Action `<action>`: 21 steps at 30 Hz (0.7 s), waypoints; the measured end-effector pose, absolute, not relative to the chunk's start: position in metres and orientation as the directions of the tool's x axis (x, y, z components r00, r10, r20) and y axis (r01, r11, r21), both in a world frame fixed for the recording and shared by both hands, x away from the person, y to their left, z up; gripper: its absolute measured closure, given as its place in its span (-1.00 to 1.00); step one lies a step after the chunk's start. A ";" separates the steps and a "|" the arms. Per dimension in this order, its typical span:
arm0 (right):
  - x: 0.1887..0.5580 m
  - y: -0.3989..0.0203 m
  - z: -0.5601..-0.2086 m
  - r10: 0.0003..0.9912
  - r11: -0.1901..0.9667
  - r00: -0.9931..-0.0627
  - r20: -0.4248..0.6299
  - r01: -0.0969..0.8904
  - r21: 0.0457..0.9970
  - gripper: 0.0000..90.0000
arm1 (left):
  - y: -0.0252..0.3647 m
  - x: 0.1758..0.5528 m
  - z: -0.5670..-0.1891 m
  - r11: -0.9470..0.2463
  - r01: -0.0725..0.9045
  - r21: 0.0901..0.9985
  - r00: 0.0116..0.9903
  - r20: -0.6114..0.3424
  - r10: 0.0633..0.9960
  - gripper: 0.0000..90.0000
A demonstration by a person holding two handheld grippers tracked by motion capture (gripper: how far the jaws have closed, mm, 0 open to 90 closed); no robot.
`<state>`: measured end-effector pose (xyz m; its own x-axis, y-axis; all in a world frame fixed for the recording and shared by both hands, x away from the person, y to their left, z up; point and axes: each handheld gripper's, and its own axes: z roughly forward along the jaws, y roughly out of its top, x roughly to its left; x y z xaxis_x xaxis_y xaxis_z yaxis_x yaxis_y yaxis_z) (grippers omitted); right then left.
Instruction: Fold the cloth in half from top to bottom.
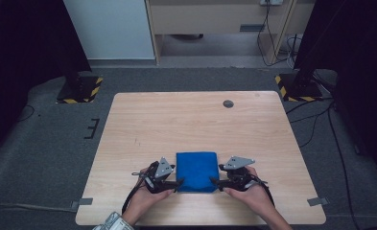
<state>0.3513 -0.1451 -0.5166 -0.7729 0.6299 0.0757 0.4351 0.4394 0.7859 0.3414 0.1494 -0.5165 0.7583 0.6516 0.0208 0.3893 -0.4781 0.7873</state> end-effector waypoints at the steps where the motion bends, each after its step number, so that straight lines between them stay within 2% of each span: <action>1: 0.352 -0.145 -0.516 0.632 0.439 -0.771 0.073 0.434 0.787 -0.32 | 0.150 0.342 -0.516 -0.470 0.392 0.791 0.753 0.017 0.658 -0.30; 10: 0.357 -0.138 -0.514 0.647 0.429 -0.760 0.063 0.431 0.794 -0.70 | 0.155 0.347 -0.511 -0.412 0.433 0.802 0.711 -0.023 0.703 -0.67; 21: 0.364 -0.148 -0.502 0.674 0.383 -0.736 0.070 0.428 0.819 -0.82 | 0.172 0.354 -0.502 -0.357 0.444 0.822 0.665 -0.034 0.746 -0.76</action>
<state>0.3638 -0.1476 -0.5021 -0.7355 0.6739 0.0697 0.4281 0.3825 0.8188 0.3539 0.1722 -0.5018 0.6648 0.7462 -0.0344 0.4435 -0.3572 0.8220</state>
